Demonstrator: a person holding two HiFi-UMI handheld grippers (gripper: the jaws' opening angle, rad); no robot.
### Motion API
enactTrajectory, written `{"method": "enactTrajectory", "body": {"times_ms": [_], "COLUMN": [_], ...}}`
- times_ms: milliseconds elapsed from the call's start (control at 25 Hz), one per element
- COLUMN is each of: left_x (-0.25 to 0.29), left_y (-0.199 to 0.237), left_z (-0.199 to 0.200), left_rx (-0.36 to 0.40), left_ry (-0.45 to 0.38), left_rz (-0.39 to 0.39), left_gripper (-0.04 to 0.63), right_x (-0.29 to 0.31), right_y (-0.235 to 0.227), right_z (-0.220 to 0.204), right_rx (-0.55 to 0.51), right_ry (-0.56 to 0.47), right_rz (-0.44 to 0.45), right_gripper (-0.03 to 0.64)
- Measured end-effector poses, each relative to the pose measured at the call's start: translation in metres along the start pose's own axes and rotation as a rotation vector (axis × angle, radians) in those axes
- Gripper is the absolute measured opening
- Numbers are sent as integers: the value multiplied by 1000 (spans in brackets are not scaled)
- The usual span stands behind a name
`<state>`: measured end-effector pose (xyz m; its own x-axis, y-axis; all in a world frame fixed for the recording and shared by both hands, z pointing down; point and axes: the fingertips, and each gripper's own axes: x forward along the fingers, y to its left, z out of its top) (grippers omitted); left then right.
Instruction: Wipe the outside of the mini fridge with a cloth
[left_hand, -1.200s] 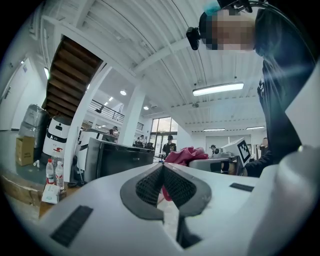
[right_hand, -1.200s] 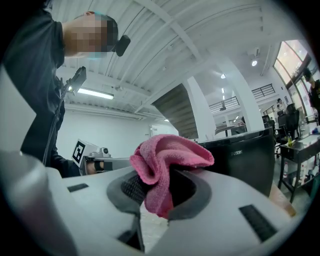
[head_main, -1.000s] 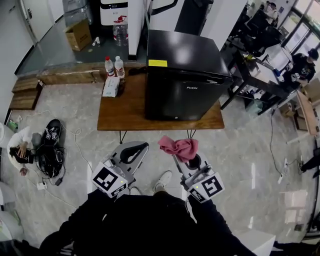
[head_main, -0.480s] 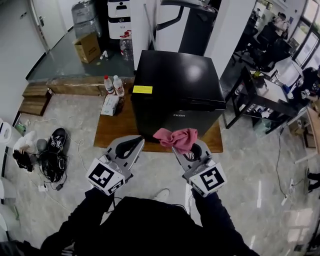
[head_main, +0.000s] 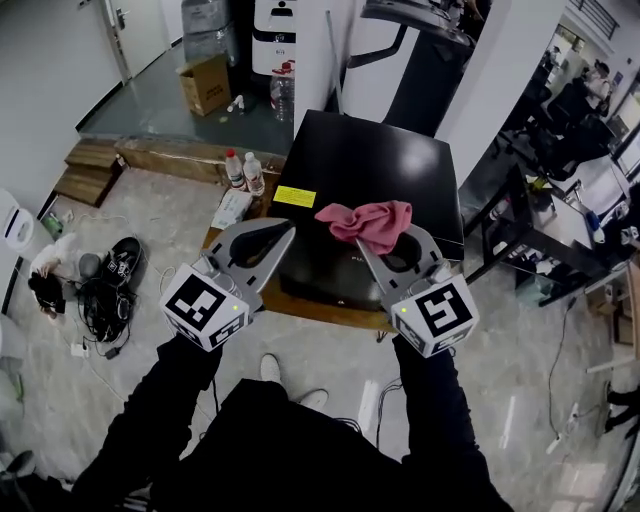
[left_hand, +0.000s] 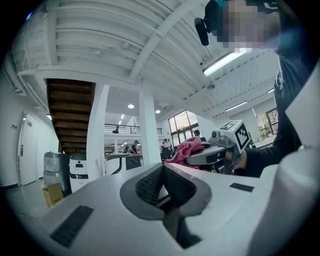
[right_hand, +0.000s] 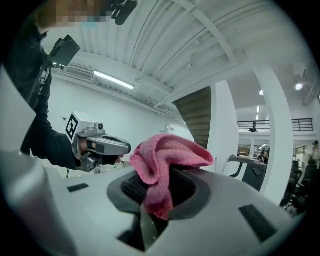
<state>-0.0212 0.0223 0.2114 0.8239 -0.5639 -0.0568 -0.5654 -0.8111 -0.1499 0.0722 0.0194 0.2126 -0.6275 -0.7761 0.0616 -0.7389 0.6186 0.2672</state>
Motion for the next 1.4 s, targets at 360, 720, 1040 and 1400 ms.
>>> {"method": "enactTrajectory", "body": {"times_ms": [360, 720, 1040, 1400], "left_x": [57, 131, 190, 230], "left_y": [109, 218, 291, 336], "left_z": [28, 4, -59, -112], "left_rx": [79, 32, -13, -86], "left_ry": [-92, -96, -27, 37], "left_rz": [57, 50, 39, 36], "left_gripper": [7, 8, 8, 8], "right_x": [89, 208, 316, 375], "right_y": [-68, -138, -181, -205], "right_z": [14, 9, -56, -138], "right_rx": [-25, -12, 35, 18], "right_ry": [75, 179, 348, 554], "right_rz": [0, 29, 35, 58], "right_gripper": [91, 91, 91, 91]}}
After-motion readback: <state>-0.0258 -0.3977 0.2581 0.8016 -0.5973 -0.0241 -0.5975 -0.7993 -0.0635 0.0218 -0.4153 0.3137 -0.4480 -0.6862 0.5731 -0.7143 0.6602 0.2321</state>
